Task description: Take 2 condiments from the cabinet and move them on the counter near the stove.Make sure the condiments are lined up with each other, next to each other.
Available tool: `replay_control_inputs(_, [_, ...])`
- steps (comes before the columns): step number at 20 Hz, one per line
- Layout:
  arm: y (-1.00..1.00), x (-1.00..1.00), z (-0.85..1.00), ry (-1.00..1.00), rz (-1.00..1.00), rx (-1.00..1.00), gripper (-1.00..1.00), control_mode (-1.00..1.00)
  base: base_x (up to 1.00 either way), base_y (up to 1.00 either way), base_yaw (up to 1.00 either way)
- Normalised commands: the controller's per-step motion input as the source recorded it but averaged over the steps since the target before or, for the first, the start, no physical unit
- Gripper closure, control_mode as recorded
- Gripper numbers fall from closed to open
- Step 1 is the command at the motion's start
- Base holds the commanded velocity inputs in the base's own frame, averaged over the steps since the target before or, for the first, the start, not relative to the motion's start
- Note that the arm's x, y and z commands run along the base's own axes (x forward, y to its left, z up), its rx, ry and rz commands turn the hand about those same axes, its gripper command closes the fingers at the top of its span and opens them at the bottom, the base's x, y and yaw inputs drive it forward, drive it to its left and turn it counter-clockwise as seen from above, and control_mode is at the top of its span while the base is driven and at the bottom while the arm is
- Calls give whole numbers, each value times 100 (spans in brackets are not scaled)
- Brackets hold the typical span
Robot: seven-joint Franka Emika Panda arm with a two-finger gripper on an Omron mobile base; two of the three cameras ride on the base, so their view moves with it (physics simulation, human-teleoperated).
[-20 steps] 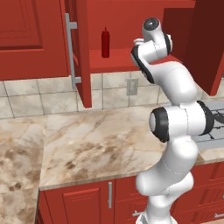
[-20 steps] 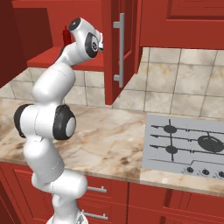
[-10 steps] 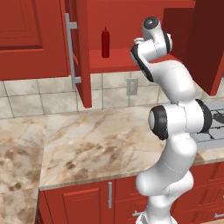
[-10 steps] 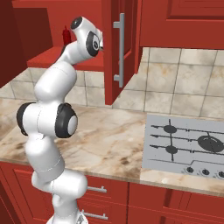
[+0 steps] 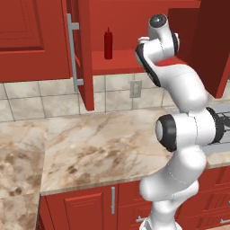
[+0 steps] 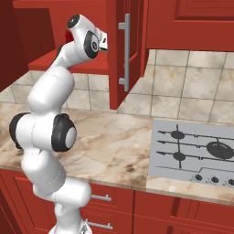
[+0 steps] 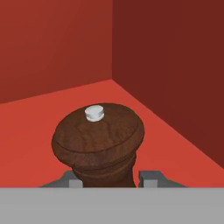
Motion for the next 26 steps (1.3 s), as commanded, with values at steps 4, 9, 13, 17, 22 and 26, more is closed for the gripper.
replay_control_inputs(4, [52, -100, -11, -19, 13, 0, 100, -100, 0, 0, 0])
replay_control_inputs(9, [30, -100, -1, -18, 16, 0, 100, -100, 0, 0, 0])
replay_control_inputs(13, [16, -100, 1, -2, 21, 0, 100, -100, 0, 0, 0])
replay_control_inputs(17, [16, -100, 6, 0, 25, -4, 100, -100, 0, 0, 0])
replay_control_inputs(22, [3, -100, -4, 0, 24, -14, 100, -100, 0, 0, 0])
replay_control_inputs(26, [0, -96, -29, 0, 24, -18, 100, -100, 0, 0, 0])
